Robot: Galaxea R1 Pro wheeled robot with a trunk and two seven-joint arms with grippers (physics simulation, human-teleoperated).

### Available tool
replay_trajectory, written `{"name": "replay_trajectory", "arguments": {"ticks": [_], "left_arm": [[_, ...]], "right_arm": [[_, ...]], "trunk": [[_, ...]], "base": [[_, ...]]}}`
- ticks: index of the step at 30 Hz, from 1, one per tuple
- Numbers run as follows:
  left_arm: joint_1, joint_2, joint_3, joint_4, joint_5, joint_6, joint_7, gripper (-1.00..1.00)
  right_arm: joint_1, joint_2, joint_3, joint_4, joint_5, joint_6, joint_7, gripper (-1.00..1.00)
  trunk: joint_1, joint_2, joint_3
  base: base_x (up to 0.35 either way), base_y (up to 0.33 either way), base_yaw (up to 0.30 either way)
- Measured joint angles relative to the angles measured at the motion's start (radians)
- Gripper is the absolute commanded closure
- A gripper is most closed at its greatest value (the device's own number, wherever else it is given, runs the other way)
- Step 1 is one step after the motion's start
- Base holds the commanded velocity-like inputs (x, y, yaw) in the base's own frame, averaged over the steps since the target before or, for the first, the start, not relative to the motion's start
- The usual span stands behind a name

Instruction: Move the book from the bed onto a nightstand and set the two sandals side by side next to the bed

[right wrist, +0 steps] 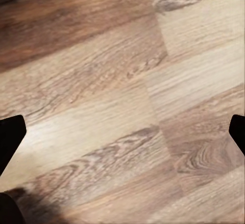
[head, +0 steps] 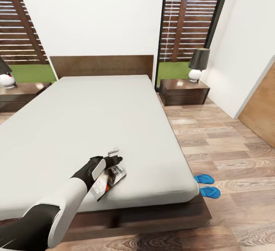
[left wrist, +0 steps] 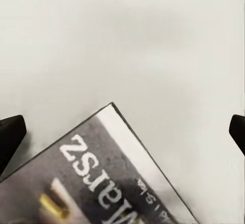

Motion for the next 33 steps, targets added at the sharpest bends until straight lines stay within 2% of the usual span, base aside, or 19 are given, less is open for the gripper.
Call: {"name": "replay_trajectory", "arguments": {"ticks": [6,28,33], "left_arm": [[0.0,0.0,0.0,0.0,0.0,0.0,0.0,-1.0],[0.0,0.0,0.0,0.0,0.0,0.0,0.0,-1.0],[0.0,0.0,0.0,0.0,0.0,0.0,0.0,-1.0]], "right_arm": [[0.0,0.0,0.0,0.0,0.0,0.0,0.0,-1.0],[0.0,0.001,0.0,0.0,0.0,0.0,0.0,-1.0],[0.0,0.001,0.0,0.0,0.0,0.0,0.0,-1.0]], "trunk": [[0.0,0.0,0.0],[0.0,0.0,0.0],[0.0,0.0,0.0]], "base": [[-0.158,0.0,0.0],[-0.006,0.0,0.0],[-0.133,0.0,0.0]]}}
